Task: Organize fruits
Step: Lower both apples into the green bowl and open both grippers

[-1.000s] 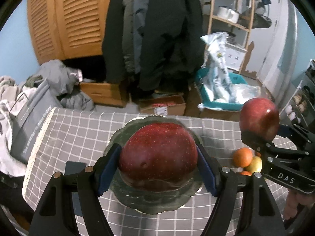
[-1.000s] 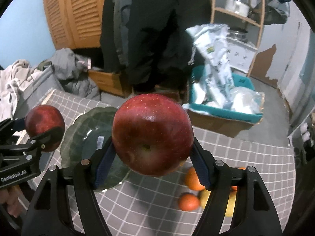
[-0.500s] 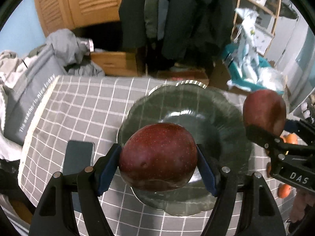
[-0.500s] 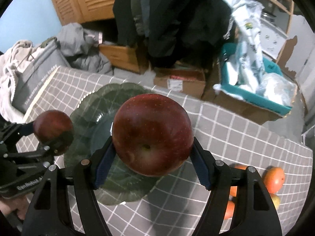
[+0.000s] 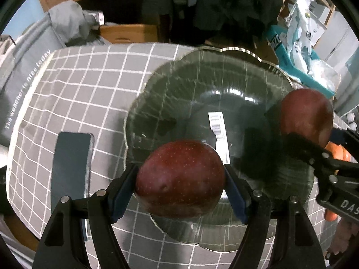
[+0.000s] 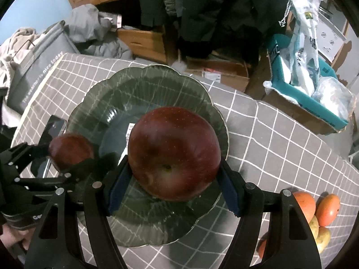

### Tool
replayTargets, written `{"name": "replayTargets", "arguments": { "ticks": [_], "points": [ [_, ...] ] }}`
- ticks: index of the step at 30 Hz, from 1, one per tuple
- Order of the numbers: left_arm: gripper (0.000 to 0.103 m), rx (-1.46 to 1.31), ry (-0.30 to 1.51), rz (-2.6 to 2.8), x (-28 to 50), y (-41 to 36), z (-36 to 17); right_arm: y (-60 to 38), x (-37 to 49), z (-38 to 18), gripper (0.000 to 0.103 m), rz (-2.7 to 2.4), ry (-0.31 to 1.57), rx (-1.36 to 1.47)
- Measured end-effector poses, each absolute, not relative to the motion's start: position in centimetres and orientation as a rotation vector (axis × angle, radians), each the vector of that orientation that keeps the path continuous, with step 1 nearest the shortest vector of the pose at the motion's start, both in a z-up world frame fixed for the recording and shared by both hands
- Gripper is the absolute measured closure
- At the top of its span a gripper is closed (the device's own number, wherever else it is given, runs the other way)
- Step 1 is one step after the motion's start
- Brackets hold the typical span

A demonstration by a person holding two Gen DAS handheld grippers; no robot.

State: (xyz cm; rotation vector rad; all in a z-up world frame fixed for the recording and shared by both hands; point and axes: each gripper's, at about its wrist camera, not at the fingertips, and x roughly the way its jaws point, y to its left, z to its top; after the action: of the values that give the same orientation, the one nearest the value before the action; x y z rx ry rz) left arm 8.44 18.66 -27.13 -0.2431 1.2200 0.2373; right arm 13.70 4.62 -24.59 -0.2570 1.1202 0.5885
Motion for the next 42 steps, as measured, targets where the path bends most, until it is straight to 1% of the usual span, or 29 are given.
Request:
{"name": "replayTargets", "arguments": {
  "ticks": [8,11,14,30,42],
  "points": [
    [0.026,-0.226,1.271,0.224,9.1,17.7,-28.2,4.5,13.9,-24.4,0.030,0.601,1.121,-0.240],
    [0.026,-0.217,1.252,0.217,9.0,17.4,-27.7,4.4,13.9,-24.4,0.030,0.604,1.124,-0.233],
    [0.017,-0.204,1.225,0.230,9.0,17.7,-27.1,4.5,13.9,-24.5,0.030,0.604,1.132,-0.233],
    [0.017,-0.277,1.165,0.295,6.1,20.7,-24.8,5.8,13.5,-26.1,0.029,0.610,1.189,-0.266],
    [0.017,-0.301,1.130,0.302,4.9,21.3,-23.5,4.9,13.2,-23.4,0.029,0.609,1.118,-0.234]
  ]
}}
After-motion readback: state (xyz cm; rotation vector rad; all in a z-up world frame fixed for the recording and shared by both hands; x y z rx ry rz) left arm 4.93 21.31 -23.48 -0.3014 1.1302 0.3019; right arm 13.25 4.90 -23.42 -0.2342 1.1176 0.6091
